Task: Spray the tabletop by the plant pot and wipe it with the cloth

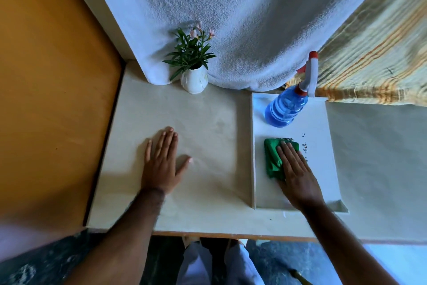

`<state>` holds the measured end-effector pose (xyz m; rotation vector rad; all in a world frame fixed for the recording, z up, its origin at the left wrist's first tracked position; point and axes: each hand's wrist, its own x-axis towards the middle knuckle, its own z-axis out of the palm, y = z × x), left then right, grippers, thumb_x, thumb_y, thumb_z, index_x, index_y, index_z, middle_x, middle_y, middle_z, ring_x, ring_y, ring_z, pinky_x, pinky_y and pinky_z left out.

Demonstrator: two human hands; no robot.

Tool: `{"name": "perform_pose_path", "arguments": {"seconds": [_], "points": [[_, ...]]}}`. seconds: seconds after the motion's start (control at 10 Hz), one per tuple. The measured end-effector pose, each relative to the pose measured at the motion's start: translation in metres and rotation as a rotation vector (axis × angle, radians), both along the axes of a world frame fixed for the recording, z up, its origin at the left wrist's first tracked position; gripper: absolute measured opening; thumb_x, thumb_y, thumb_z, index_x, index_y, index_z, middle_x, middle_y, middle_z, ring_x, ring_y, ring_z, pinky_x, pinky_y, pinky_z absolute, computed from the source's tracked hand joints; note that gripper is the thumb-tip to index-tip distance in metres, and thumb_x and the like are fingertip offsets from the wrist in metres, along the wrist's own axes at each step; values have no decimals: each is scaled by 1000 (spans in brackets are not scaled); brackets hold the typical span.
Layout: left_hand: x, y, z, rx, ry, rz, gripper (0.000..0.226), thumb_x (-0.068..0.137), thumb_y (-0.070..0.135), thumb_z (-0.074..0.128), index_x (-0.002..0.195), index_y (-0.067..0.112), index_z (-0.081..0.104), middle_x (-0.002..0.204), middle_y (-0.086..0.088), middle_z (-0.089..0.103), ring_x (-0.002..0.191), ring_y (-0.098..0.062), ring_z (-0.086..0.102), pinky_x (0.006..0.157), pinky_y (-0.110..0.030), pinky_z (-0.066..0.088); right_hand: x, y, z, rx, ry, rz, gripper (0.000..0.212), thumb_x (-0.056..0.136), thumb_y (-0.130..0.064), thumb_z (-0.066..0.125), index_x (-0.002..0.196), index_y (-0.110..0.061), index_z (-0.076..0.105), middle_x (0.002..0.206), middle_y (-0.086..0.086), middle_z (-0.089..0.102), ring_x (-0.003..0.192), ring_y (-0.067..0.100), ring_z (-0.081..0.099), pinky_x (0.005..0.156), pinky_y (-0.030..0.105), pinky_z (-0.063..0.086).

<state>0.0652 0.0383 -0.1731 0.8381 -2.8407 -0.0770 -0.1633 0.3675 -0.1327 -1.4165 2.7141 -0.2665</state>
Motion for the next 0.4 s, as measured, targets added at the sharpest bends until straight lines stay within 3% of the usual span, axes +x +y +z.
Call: {"name": "perform_pose_path", "arguments": {"seconds": [0.1,0.3,0.4], "points": [[0,1,0,-22,-8,-8,84,100,64,46,161,7,40,170,-12,39,157,-28,41,125,-60,38,6,0,-4,86,25,-9,80,100,-50,46,157,4,34,168,22,29,157,36,27,127,53,27],[-2,3,10,24,-112,-15,84,99,64,40,156,3,48,166,-17,45,151,-34,48,121,-64,42,8,1,14,174,-22,12,98,98,-73,30,161,3,25,172,19,17,160,32,15,127,53,27],[-8,7,23,128,-147,-43,100,100,76,16,155,-1,48,164,-21,46,150,-38,49,120,-67,41,10,-11,35,102,6,54,100,99,-76,33,158,5,32,170,21,23,159,34,23,125,53,31]]}}
